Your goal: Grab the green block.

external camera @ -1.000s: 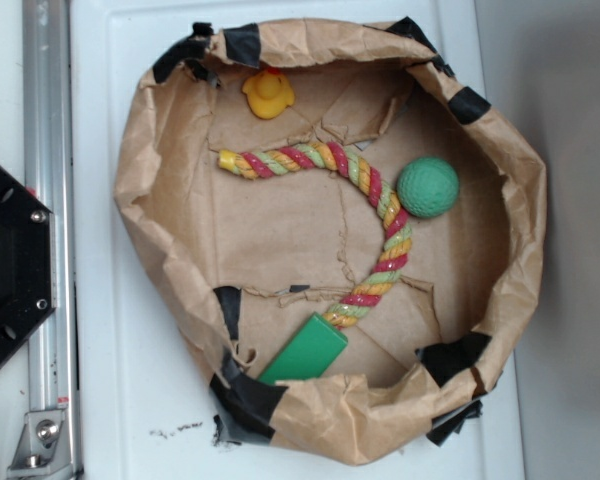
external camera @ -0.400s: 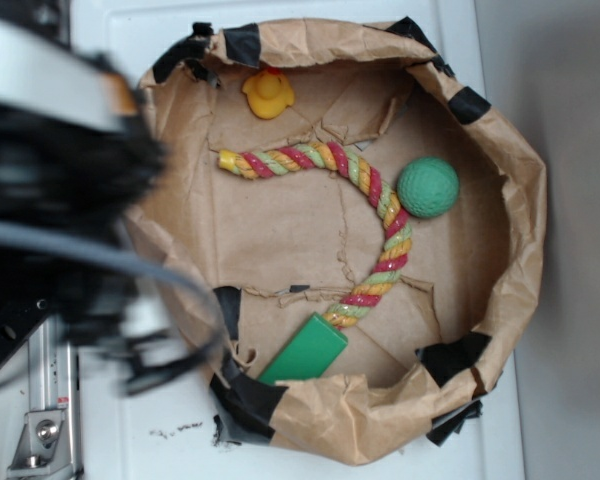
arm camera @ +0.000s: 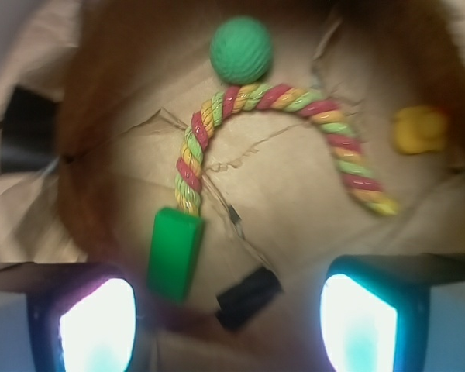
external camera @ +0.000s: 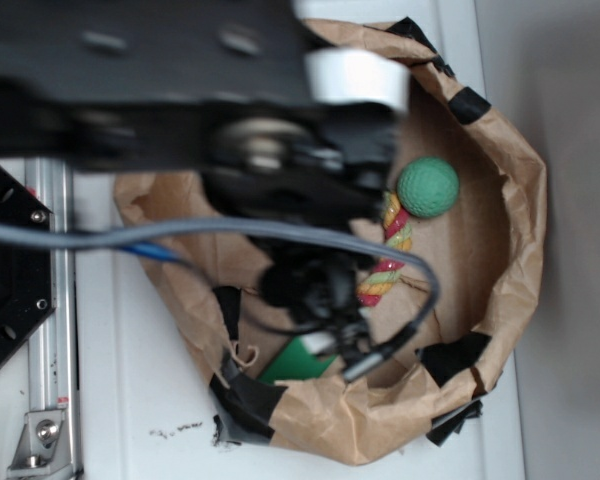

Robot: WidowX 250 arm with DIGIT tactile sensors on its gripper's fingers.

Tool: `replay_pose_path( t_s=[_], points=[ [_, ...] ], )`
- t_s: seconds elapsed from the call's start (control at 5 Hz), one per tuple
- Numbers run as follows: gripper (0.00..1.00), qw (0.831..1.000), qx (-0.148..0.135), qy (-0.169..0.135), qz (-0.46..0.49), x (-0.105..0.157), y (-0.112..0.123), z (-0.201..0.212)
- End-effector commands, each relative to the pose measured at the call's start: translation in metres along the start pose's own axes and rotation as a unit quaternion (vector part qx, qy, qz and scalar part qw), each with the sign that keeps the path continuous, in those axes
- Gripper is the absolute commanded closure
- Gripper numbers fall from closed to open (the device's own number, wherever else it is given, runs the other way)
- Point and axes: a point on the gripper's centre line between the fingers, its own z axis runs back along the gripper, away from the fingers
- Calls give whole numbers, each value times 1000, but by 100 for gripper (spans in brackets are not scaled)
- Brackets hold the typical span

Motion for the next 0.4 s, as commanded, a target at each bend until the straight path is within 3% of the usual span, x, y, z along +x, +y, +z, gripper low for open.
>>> replay_pose_path(
  t_s=[0.0,0.2],
  points=[
    [0,998,-7,5,65,-7,-10,-61],
    [0,997,-44,32,48,-15,-27,-76]
  ],
)
